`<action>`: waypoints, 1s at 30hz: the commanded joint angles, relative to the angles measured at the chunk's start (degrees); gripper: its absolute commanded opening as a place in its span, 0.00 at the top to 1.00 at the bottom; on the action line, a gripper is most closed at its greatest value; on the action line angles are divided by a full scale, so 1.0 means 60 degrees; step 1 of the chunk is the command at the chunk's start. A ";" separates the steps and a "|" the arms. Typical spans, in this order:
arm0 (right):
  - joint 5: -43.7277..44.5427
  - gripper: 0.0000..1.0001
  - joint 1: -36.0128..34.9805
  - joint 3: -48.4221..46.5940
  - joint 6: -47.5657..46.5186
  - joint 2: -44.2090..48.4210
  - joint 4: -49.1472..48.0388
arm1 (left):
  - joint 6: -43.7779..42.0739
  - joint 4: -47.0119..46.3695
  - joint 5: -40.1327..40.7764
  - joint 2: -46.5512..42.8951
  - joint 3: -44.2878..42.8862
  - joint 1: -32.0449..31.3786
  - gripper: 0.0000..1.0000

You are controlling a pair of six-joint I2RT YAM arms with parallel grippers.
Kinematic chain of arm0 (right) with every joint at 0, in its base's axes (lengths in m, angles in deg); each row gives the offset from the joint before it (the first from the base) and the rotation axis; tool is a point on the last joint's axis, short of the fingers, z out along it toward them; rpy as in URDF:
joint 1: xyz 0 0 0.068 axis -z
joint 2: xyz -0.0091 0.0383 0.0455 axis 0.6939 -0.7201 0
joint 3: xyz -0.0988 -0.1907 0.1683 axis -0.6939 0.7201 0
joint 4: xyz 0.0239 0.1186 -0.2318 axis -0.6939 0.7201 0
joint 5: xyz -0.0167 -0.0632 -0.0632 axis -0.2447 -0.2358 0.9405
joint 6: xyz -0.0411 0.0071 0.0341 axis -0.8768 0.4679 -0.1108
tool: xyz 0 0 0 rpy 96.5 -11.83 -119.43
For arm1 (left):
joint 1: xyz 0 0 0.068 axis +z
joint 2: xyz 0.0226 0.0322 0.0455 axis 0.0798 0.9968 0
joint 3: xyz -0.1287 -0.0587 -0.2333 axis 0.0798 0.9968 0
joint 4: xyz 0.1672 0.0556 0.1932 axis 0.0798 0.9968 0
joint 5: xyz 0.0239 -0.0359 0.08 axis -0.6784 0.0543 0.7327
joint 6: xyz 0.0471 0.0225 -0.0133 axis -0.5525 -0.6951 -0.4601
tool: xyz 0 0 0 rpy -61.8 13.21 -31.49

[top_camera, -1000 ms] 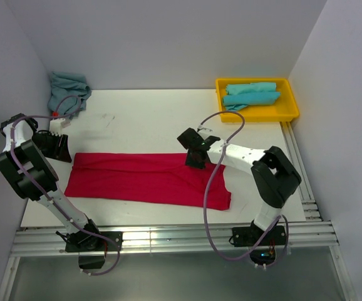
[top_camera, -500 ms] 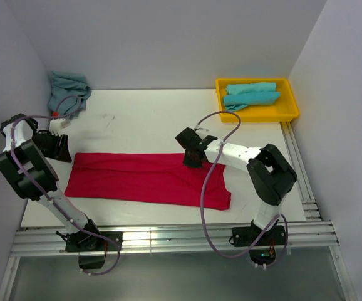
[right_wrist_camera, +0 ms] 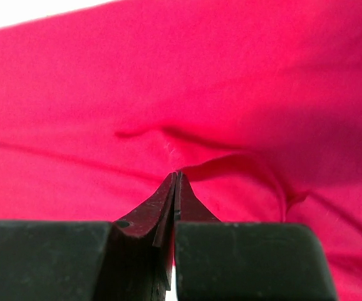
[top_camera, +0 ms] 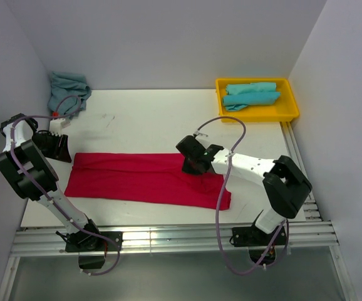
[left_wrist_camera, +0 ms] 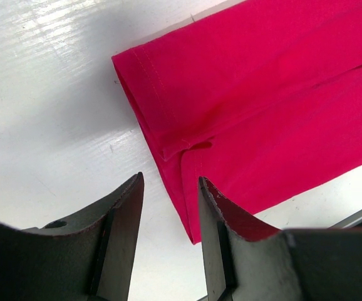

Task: Roll the t-shirts
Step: Fold the tshirt

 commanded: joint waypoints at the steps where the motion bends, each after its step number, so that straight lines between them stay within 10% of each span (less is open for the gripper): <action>1: 0.0174 1.00 -0.0401 0.0162 0.0397 0.0528 0.0026 | -0.0160 0.0128 -0.0071 0.0006 -0.0216 -0.0005 0.55; 16: 0.0729 0.88 -0.1677 0.0017 0.1115 0.0118 0.0434 | -0.0233 0.0143 0.0002 -0.0126 -0.0041 -0.0064 0.55; 20: 0.1067 0.68 -0.1224 -0.0233 0.0867 0.0206 0.0729 | -0.0175 0.0114 -0.0012 -0.0126 -0.0041 -0.0123 0.55; 30: 0.0731 0.66 0.0447 -0.0671 -0.0187 -0.0100 0.0289 | -0.0145 0.0099 0.0047 -0.0199 0.0033 -0.0167 0.54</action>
